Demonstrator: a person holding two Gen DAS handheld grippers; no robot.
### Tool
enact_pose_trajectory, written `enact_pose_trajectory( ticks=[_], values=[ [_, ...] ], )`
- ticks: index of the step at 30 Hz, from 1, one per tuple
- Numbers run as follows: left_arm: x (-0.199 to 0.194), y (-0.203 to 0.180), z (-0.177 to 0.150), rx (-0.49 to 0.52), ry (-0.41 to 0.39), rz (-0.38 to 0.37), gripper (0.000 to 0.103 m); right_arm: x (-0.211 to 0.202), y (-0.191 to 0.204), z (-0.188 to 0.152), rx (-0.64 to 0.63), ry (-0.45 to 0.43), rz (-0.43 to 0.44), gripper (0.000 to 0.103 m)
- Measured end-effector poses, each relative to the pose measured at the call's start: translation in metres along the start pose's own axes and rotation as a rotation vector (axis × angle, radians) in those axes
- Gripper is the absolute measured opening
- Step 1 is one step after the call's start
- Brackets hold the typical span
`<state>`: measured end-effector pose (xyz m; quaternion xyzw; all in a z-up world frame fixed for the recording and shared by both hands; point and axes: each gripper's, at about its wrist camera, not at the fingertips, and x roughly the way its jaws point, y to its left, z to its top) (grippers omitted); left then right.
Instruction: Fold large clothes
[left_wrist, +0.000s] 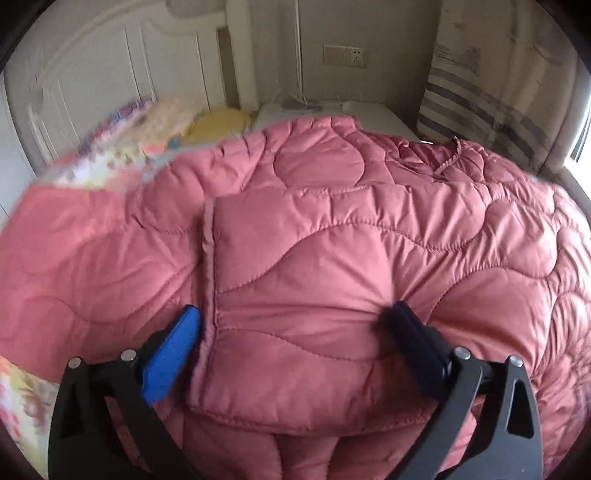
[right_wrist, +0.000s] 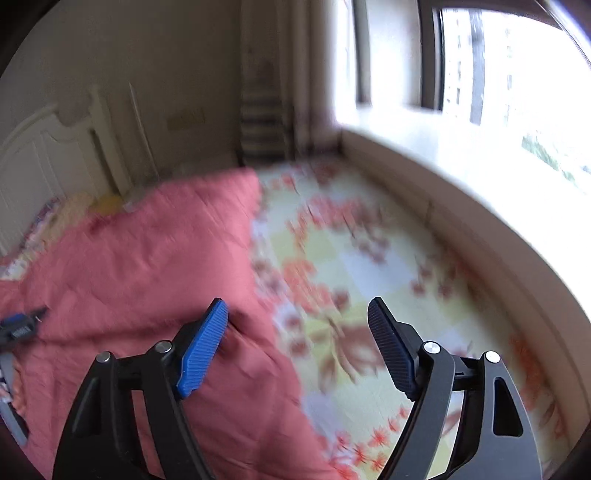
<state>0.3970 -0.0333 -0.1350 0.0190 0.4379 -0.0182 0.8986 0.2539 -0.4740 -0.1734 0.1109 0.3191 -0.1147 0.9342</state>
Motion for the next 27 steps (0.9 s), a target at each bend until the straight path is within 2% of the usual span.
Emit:
enact_pose_trajectory(
  ticks=[3,4,6,8,11,14,19,20,23,27],
  values=[
    [0.001,0.007,0.001,-0.007,0.002,-0.006,0.101,-0.004,0.031,0.019,-0.106,-0.039,0.035,0.068],
    [0.001,0.006,0.000,-0.004,0.002,-0.002,0.101,-0.001,0.045,0.024,-0.161,-0.038,0.051,0.063],
    [0.000,0.006,-0.001,-0.006,0.002,-0.005,0.101,0.011,0.061,0.028,-0.203,-0.015,0.068,0.054],
    [0.001,0.009,0.001,-0.010,0.002,-0.011,0.101,0.034,0.065,0.026,-0.203,0.045,0.082,0.046],
    [0.000,0.005,0.000,-0.009,0.002,-0.011,0.101,0.074,0.059,0.012,-0.190,0.197,0.085,0.045],
    [0.000,0.004,0.000,-0.008,0.002,-0.010,0.101,0.065,0.056,0.021,-0.182,0.189,0.096,0.045],
    [0.001,0.004,-0.001,-0.010,0.001,-0.013,0.101,0.060,0.058,0.050,-0.171,0.105,0.100,0.045],
    [0.002,0.003,0.000,-0.011,0.001,-0.012,0.101,0.066,0.060,0.052,-0.178,0.109,0.096,0.045],
    [0.001,0.003,0.000,-0.013,0.001,-0.014,0.101,0.107,0.068,0.041,-0.235,0.264,0.074,0.045],
    [0.002,0.003,0.001,-0.012,0.002,-0.011,0.101,0.097,0.071,0.062,-0.235,0.201,0.084,0.045]
  ],
)
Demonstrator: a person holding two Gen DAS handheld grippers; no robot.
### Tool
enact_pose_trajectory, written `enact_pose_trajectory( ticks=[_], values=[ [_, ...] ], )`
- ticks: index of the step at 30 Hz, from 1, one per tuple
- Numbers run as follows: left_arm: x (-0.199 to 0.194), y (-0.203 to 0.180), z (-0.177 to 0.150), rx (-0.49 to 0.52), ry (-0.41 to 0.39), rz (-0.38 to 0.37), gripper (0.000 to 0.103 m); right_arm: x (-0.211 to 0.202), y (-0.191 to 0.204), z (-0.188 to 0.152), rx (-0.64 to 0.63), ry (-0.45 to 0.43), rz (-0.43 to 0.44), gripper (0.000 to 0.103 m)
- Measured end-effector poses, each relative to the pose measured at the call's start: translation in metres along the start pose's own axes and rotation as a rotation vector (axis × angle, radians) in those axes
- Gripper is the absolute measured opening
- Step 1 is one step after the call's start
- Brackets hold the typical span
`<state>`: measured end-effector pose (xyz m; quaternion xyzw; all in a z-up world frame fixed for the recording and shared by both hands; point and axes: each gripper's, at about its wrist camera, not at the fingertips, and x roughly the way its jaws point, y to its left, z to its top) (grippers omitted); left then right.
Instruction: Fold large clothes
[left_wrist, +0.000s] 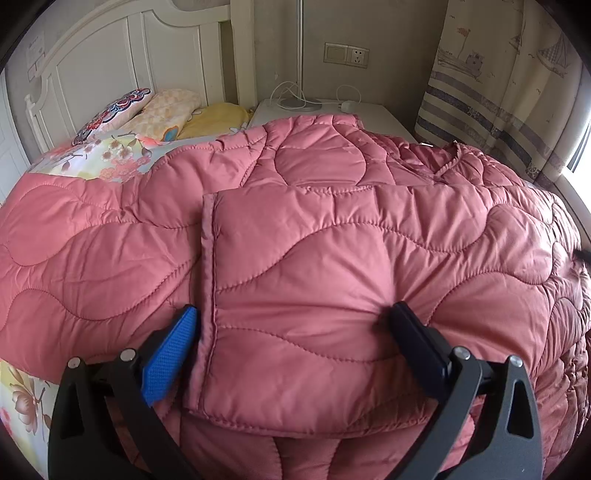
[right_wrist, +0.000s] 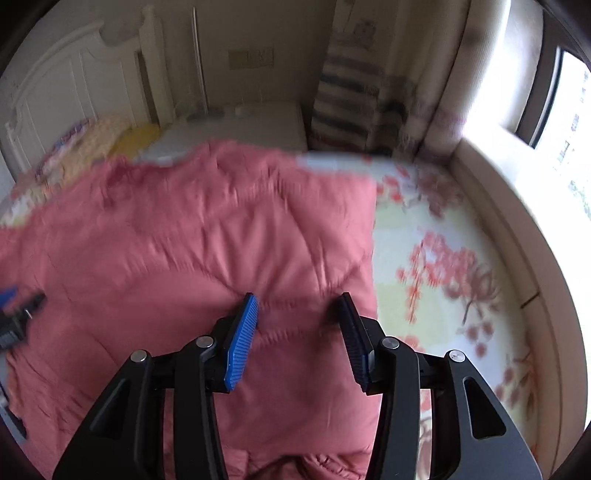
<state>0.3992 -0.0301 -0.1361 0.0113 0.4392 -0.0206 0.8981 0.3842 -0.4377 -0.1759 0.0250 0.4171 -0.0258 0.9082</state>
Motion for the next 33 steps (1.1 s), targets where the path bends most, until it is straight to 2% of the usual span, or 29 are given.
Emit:
enact_pose_trajectory(
  ticks=[4,5,8,9,12,15,17,18,20,23,25,28,30,31,33],
  values=[
    [0.000,0.000,0.000,-0.001,0.000,-0.002,0.101,-0.002,-0.001,0.034,0.056,-0.082,0.005,0.045],
    [0.000,0.000,0.000,-0.002,0.000,-0.002,0.101,0.010,-0.002,0.043,0.054,-0.064,0.023,0.045],
    [0.000,0.000,0.000,-0.005,-0.001,-0.006,0.101,0.059,-0.003,0.050,0.069,0.110,0.030,0.046],
    [0.000,0.000,0.000,-0.006,-0.001,-0.007,0.101,0.066,-0.004,0.048,0.073,0.116,0.036,0.046],
    [0.000,0.000,0.000,-0.006,0.000,-0.007,0.101,0.050,-0.002,0.046,0.102,0.090,0.021,0.046],
    [0.000,0.001,0.000,-0.008,0.000,-0.009,0.101,0.003,0.010,0.033,0.105,-0.026,0.095,0.050],
    [0.000,0.001,0.000,-0.008,0.001,-0.009,0.101,-0.026,0.030,0.012,0.018,-0.078,0.091,0.075],
    [0.000,0.001,0.000,-0.008,0.000,-0.010,0.101,-0.033,0.038,0.003,-0.017,-0.082,0.081,0.079],
    [0.000,0.001,0.000,-0.008,0.000,-0.009,0.101,-0.038,0.053,-0.016,-0.085,-0.072,0.064,0.080],
    [0.000,0.001,0.000,-0.009,0.000,-0.010,0.101,-0.015,0.069,-0.039,-0.200,-0.002,-0.027,0.080],
    [-0.001,0.002,0.000,-0.013,-0.003,-0.022,0.101,-0.015,0.068,-0.044,-0.171,0.007,-0.024,0.081],
    [-0.017,0.016,-0.006,-0.054,-0.037,-0.059,0.101,-0.034,0.058,-0.046,-0.102,-0.038,-0.006,0.081],
    [-0.044,0.037,-0.015,-0.121,-0.103,-0.076,0.101,-0.048,0.053,-0.049,-0.075,-0.087,-0.019,0.085],
    [-0.062,0.055,-0.022,-0.173,-0.149,-0.083,0.101,-0.049,0.051,-0.051,-0.076,-0.093,-0.032,0.086],
    [-0.086,0.087,-0.035,-0.272,-0.220,-0.067,0.101,-0.037,0.049,-0.059,-0.100,-0.050,-0.082,0.086]
  ],
)
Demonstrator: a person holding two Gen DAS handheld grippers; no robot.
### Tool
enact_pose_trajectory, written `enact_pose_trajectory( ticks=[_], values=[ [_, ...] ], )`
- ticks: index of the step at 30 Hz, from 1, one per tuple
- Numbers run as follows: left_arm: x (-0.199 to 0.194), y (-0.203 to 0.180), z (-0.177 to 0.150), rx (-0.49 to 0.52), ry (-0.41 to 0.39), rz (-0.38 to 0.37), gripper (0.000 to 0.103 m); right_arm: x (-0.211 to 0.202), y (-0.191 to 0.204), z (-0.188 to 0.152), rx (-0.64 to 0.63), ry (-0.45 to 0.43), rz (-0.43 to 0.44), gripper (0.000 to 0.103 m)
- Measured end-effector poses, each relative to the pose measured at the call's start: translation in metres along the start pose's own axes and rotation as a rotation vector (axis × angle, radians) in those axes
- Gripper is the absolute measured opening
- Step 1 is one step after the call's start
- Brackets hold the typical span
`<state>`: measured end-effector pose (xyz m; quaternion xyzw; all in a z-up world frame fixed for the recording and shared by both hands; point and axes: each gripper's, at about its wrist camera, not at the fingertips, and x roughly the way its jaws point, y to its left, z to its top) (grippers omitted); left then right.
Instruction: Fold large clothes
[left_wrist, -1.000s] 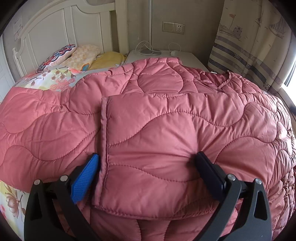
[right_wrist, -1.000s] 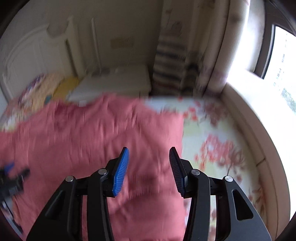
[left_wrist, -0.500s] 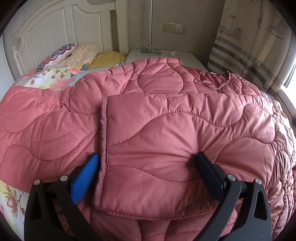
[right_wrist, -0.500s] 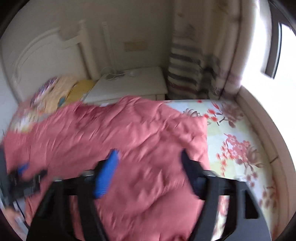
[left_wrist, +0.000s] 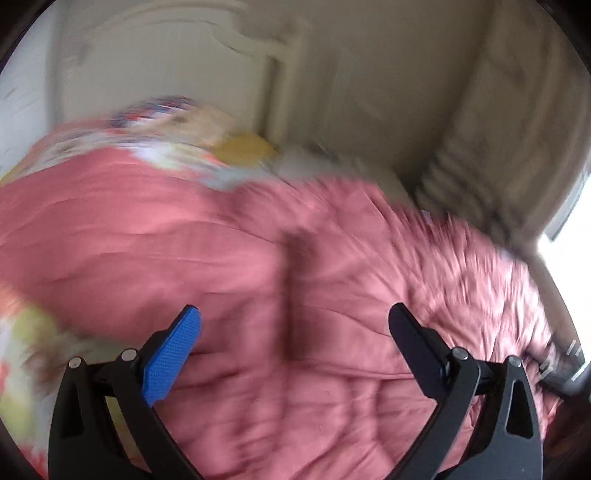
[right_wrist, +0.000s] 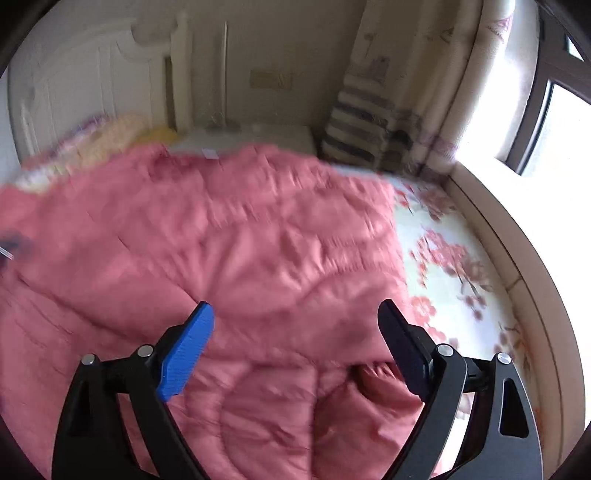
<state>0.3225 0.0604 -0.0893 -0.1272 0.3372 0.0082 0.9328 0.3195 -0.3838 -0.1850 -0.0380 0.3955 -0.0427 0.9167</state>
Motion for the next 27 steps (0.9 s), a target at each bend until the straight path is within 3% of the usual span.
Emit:
enact_pose_trajectory(
  ticks=[3,8,11,13,14,15,16,17,20,23,25,27],
  values=[
    [-0.038,0.074,-0.001,-0.226,-0.103,0.008,0.101,0.012,-0.006,-0.009,0.035,0.011,0.024,0.086],
    [-0.057,0.212,-0.004,-0.664,-0.160,0.060,0.100,0.013,-0.006,-0.007,0.042,0.004,0.025,0.086],
    [-0.053,0.263,0.006,-0.782,-0.187,0.047,0.098,0.012,-0.009,-0.008,0.053,0.003,0.039,0.086],
    [-0.048,0.275,0.019,-0.791,-0.184,0.052,0.097,0.011,-0.010,-0.008,0.059,0.000,0.044,0.086],
    [-0.043,0.279,0.026,-0.791,-0.180,0.053,0.091,0.011,-0.010,-0.008,0.060,-0.001,0.046,0.086],
    [-0.039,0.282,0.031,-0.794,-0.167,0.047,0.060,0.010,-0.009,-0.008,0.062,-0.003,0.047,0.086],
    [-0.028,0.284,0.037,-0.809,-0.117,0.037,0.016,0.009,-0.010,-0.009,0.066,-0.006,0.050,0.086],
    [-0.025,0.284,0.039,-0.820,-0.094,0.030,0.009,0.008,-0.010,-0.008,0.073,-0.013,0.054,0.086],
    [-0.050,0.253,0.050,-0.793,-0.207,0.017,0.008,-0.002,-0.019,-0.010,0.119,-0.070,0.073,0.086],
    [-0.092,0.180,0.062,-0.681,-0.337,-0.126,0.008,-0.021,-0.038,-0.017,0.225,-0.173,0.113,0.086],
    [-0.115,0.122,0.075,-0.543,-0.385,-0.220,0.008,-0.030,-0.058,-0.024,0.339,-0.236,0.127,0.086],
    [-0.130,0.039,0.083,-0.339,-0.397,-0.310,0.009,-0.035,-0.074,-0.030,0.435,-0.281,0.139,0.086]
  ],
)
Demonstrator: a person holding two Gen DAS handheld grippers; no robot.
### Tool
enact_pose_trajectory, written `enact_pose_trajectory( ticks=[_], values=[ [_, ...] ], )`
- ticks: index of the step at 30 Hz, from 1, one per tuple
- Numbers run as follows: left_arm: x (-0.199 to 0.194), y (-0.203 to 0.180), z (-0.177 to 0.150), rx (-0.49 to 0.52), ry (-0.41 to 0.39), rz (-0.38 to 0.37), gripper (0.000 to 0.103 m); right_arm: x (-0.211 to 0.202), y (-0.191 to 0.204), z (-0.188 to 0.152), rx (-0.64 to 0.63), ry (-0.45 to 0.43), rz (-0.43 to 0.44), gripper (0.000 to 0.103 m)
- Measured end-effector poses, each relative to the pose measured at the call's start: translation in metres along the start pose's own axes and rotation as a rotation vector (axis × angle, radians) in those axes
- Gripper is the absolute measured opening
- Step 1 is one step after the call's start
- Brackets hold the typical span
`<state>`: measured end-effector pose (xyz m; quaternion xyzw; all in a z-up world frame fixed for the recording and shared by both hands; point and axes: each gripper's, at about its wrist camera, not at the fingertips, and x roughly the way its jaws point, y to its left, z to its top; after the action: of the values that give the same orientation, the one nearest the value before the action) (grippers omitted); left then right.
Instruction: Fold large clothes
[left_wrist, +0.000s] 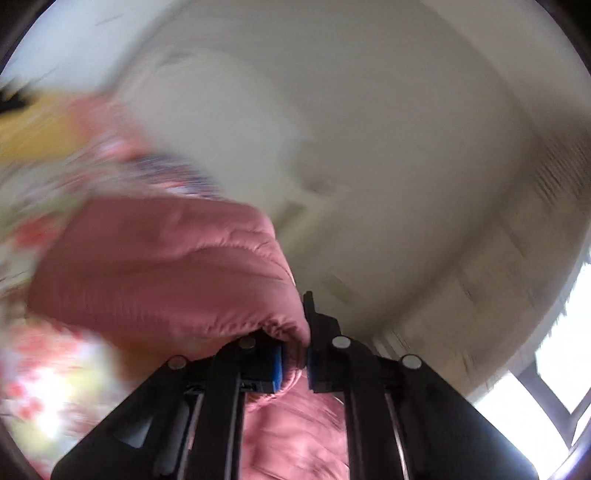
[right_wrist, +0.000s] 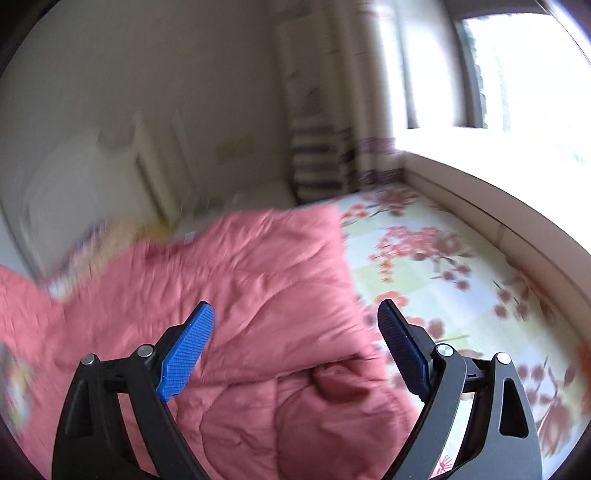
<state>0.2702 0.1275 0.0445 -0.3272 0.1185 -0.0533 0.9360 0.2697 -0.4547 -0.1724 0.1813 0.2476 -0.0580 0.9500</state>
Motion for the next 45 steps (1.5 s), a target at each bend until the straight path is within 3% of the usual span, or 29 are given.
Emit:
enact_pose_trajectory(
  ticks=[2,5,6,7,9,12,14,16,18,20,22,25,27,29,31,34,36,39,40,44,45],
  values=[
    [0.016,-0.072,-0.036,0.150,0.067,-0.108,0.012,-0.008,-0.018,0.003,0.093,-0.046,-0.007,0.086],
    [0.046,-0.144,-0.107,0.289,0.174,-0.186,0.020,-0.016,-0.037,0.004,0.185,-0.091,-0.006,0.086],
    [0.053,-0.157,-0.130,0.313,0.212,-0.208,0.033,-0.017,-0.041,0.004,0.205,-0.101,-0.010,0.086],
    [0.069,-0.177,-0.166,0.372,0.274,-0.245,0.059,-0.017,-0.044,0.004,0.216,-0.100,-0.011,0.086],
    [0.094,-0.197,-0.213,0.484,0.375,-0.250,0.089,-0.015,-0.047,0.004,0.228,-0.090,-0.012,0.086],
    [0.106,-0.216,-0.277,0.698,0.470,-0.205,0.089,-0.014,-0.048,0.004,0.229,-0.088,-0.007,0.086],
    [0.092,-0.213,-0.290,0.767,0.451,-0.210,0.089,-0.014,-0.049,0.004,0.226,-0.086,0.001,0.086],
    [0.072,-0.198,-0.277,0.788,0.405,-0.213,0.092,-0.015,-0.049,-0.001,0.228,-0.083,0.009,0.086],
    [0.052,-0.176,-0.252,0.763,0.332,-0.185,0.100,-0.013,-0.049,-0.001,0.229,-0.073,0.015,0.086],
    [0.057,-0.135,-0.216,0.700,0.276,-0.130,0.101,-0.013,-0.049,-0.003,0.227,-0.071,0.019,0.086],
    [0.061,-0.094,-0.187,0.605,0.254,-0.021,0.101,-0.013,-0.047,-0.003,0.220,-0.073,0.028,0.086],
    [0.063,-0.009,-0.153,0.303,0.230,0.209,0.100,-0.013,-0.041,-0.004,0.192,-0.060,0.048,0.086],
    [0.055,0.033,-0.145,0.142,0.213,0.290,0.100,-0.012,-0.032,-0.002,0.169,-0.030,0.071,0.086],
    [0.042,0.063,-0.134,0.022,0.187,0.372,0.100,-0.008,-0.018,0.002,0.163,0.038,0.154,0.086],
    [0.043,0.076,-0.134,-0.034,0.172,0.426,0.100,0.004,0.001,0.006,0.137,0.144,0.240,0.086],
    [0.044,0.073,-0.132,-0.039,0.183,0.437,0.100,0.021,0.029,0.010,0.082,0.260,0.324,0.086],
    [0.049,0.072,-0.134,-0.017,0.206,0.431,0.100,0.039,0.046,0.008,0.069,0.344,0.318,0.086],
    [0.050,0.073,-0.133,0.017,0.224,0.418,0.100,0.059,0.056,0.006,0.105,0.378,0.295,0.081],
    [0.049,0.072,-0.133,0.028,0.230,0.415,0.100,0.062,0.057,0.008,0.123,0.367,0.296,0.076],
    [0.051,0.070,-0.140,0.051,0.242,0.415,0.101,0.064,0.055,0.013,0.189,0.325,0.285,0.024],
    [0.051,0.071,-0.140,0.048,0.242,0.416,0.101,0.058,0.054,0.014,0.195,0.302,0.280,0.022]
  ],
)
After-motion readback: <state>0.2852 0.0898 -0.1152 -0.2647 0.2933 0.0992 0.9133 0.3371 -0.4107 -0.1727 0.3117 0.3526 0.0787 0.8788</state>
